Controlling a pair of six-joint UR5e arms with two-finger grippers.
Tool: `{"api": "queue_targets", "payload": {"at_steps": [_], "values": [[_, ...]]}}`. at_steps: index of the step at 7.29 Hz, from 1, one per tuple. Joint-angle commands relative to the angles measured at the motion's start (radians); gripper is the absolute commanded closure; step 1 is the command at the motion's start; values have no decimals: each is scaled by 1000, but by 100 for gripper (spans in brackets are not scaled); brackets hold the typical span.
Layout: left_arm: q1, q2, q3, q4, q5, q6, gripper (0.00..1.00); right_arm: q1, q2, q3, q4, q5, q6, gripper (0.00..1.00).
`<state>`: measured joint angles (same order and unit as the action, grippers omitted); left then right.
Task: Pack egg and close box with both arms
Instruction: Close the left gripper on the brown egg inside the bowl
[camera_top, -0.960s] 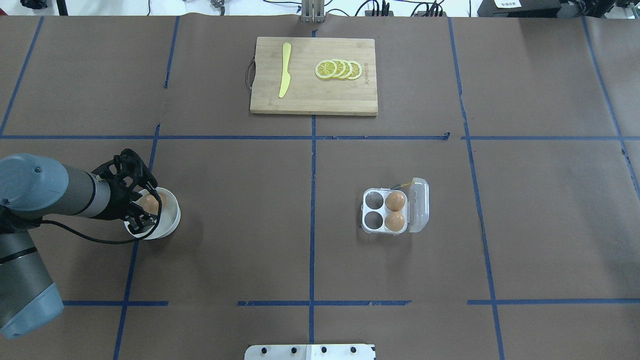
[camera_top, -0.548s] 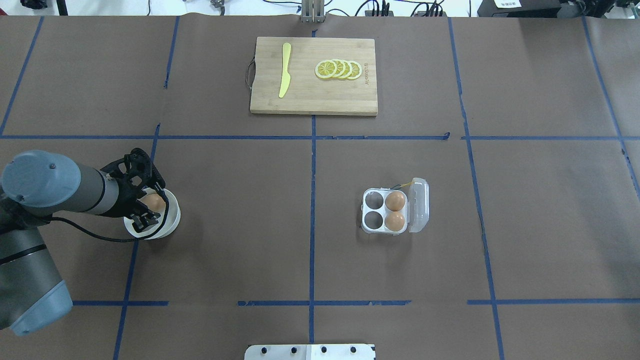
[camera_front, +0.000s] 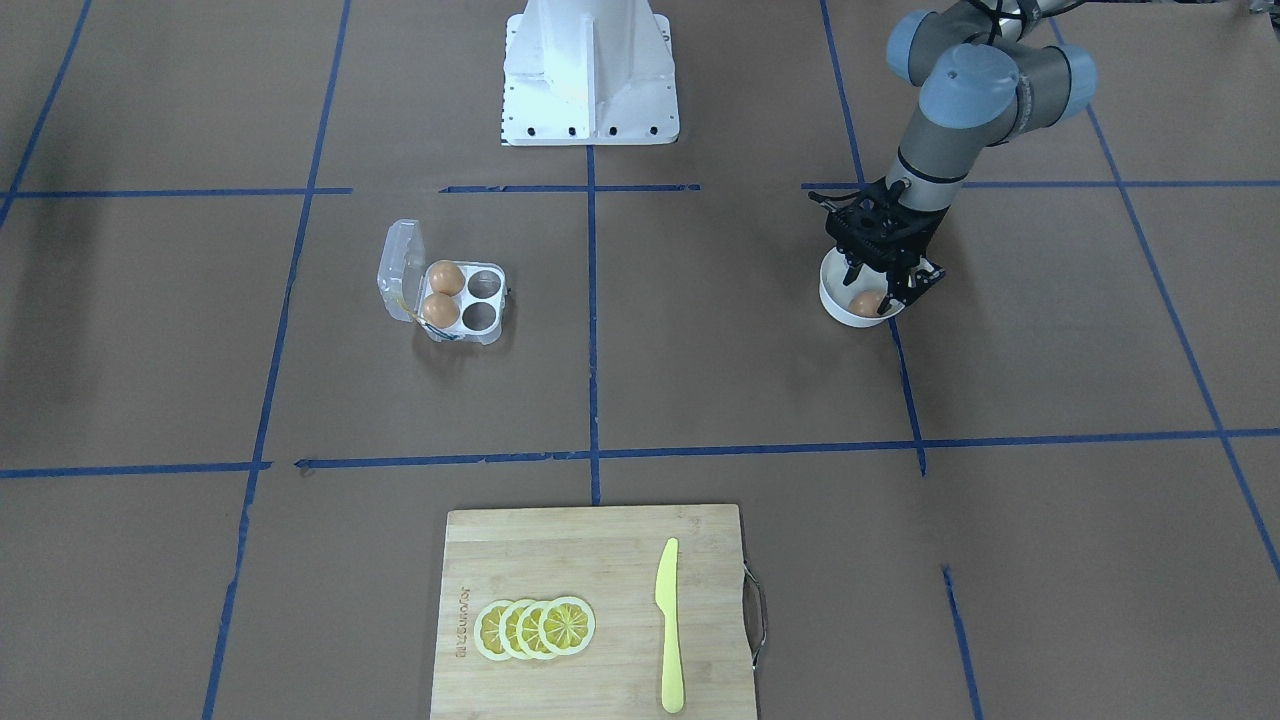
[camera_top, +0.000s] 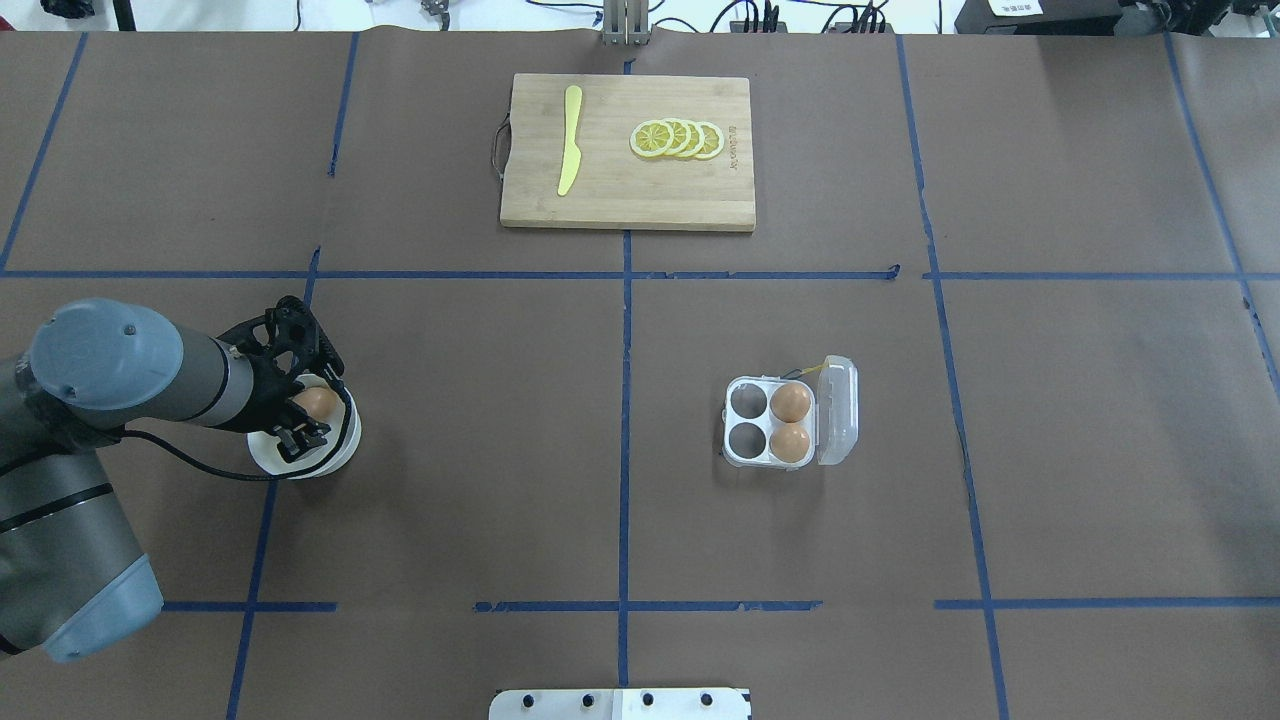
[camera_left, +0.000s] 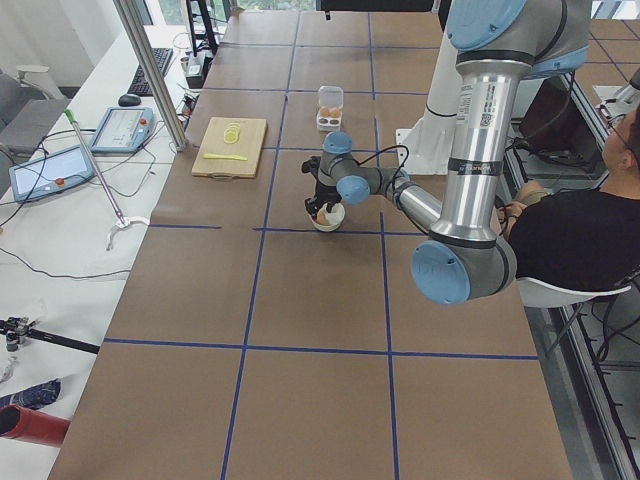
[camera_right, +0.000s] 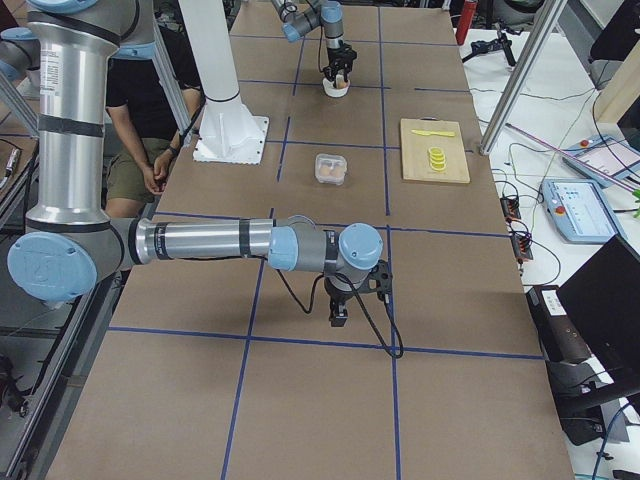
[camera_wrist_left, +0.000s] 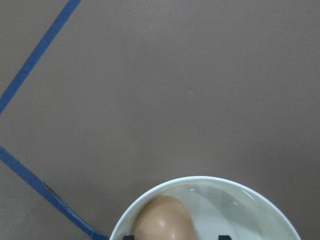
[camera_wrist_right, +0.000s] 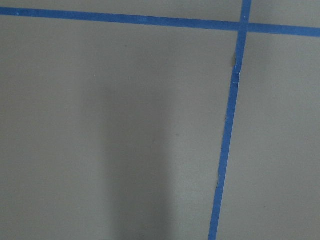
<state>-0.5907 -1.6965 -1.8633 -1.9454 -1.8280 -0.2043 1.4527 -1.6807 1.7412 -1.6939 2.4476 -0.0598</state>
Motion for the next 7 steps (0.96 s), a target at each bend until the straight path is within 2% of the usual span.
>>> {"api": "queue_targets", "payload": {"at_steps": [1,2,3,4,5,7], "values": [[2,-3,19,-1,0,2,37,0,1,0,0,1,0,0],[2,-9,24,-1,0,3,37,0,1,0,0,1,0,0],[2,-9,26,0,0,11,53,0,1,0,0,1,0,0],[2,-8,26,2,0,11,85,0,1,0,-1,2,0,0],[-1,-5,24,2,0,11,100,0,-1,0,0,2,2,0],[-24,-9,-20,61,-8,11,100,0,-1,4,0,7,2,0]]}}
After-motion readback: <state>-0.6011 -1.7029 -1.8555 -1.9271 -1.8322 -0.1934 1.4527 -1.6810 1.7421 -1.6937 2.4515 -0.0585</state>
